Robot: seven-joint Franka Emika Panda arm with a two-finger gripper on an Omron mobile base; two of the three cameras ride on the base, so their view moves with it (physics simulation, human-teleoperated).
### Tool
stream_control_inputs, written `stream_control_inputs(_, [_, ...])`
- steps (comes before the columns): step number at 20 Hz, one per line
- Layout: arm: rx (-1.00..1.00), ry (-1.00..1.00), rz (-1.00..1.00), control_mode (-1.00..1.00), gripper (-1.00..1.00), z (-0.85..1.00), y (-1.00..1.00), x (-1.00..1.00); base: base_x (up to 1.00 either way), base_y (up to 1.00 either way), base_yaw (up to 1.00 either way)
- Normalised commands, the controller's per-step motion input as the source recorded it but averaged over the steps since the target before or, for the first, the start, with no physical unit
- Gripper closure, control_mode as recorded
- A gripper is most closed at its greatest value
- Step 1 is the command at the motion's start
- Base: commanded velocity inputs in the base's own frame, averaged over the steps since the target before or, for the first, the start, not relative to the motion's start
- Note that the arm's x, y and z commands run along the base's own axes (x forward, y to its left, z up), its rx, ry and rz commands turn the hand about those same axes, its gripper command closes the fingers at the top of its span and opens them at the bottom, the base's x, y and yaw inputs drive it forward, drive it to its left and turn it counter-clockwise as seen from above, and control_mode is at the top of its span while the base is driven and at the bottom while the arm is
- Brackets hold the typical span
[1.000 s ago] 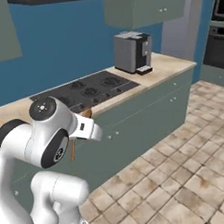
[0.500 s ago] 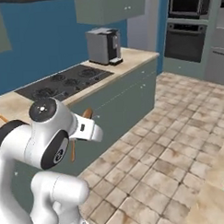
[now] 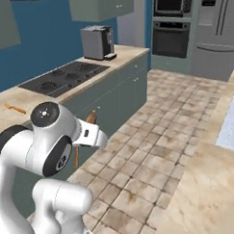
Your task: Take the fork and place it on the left side of the plate. Then take the spoon and place it on the right side of the plate. Make sure they're directly next to the plate.
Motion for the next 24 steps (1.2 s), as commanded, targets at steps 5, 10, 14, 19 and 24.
stream_control_inputs(5, [0.0,0.0,0.0,1.0,1.0,0.0,0.0,0.0,-1.0,0.11,-0.22])
stream_control_inputs(10, [0.0,0.0,0.0,1.0,1.0,0.0,0.0,0.0,-1.0,0.29,-0.22])
stream_control_inputs(14, [0.0,0.0,0.0,1.0,1.0,0.0,0.0,0.0,-0.77,0.31,-0.31])
stream_control_inputs(19, [0.0,0.0,0.0,1.0,1.0,0.0,0.0,0.0,-0.61,-0.05,-0.32])
stream_control_inputs(24, [0.0,0.0,0.0,1.0,1.0,0.0,0.0,0.0,-0.05,-0.49,-0.21])
